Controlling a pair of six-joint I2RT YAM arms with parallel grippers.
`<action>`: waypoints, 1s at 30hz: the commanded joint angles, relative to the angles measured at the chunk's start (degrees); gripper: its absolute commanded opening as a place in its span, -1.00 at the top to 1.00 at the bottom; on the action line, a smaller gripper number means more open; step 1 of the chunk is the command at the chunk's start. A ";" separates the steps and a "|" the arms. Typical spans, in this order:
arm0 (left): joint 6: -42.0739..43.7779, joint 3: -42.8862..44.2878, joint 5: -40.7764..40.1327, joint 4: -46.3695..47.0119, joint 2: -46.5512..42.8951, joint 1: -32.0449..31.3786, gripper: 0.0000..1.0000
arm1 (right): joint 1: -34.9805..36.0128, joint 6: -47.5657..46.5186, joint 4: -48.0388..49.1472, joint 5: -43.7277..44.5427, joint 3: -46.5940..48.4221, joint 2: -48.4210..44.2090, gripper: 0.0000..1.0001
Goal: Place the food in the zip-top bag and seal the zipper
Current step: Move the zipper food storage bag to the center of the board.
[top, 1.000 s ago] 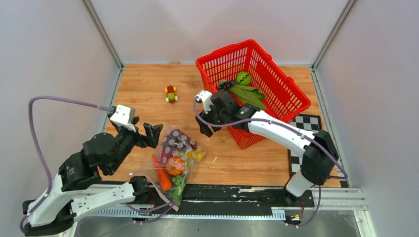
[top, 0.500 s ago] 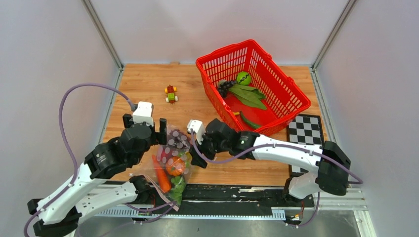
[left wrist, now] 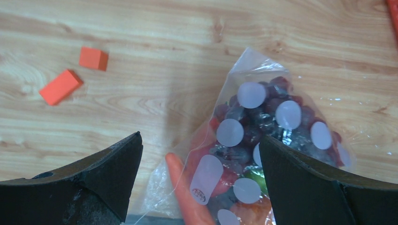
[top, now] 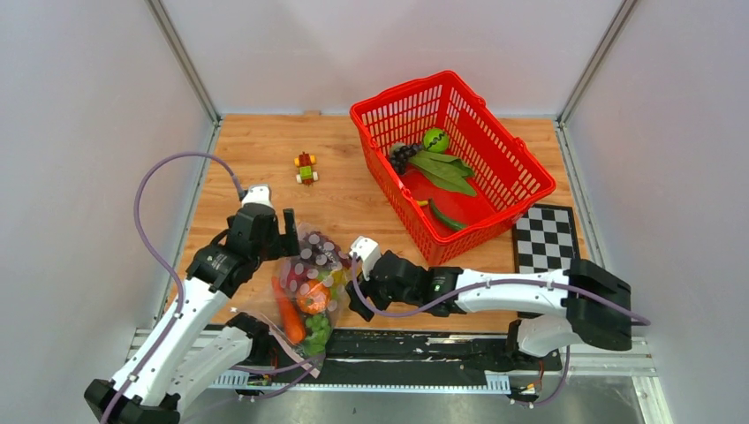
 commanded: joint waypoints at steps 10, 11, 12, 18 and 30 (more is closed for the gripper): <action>-6.15 -9.82 9.75 9.39 -1.14 5.32 -1.00 | -0.14 5.98 6.40 5.40 4.49 12.26 -0.44; -6.42 -10.30 10.36 9.84 -0.98 5.32 -1.00 | -0.40 5.82 6.33 5.42 5.14 13.05 -0.45; -6.62 -10.82 11.42 10.50 -0.94 5.32 -1.00 | -0.79 5.70 6.22 5.27 5.82 13.99 -0.45; -7.79 -12.85 14.73 14.44 -1.04 5.32 -1.00 | -5.32 3.72 6.81 3.21 9.19 15.80 -0.46; -13.09 -15.89 27.13 35.94 3.15 5.32 -0.96 | -19.34 -0.38 6.94 -12.82 17.43 17.59 -0.46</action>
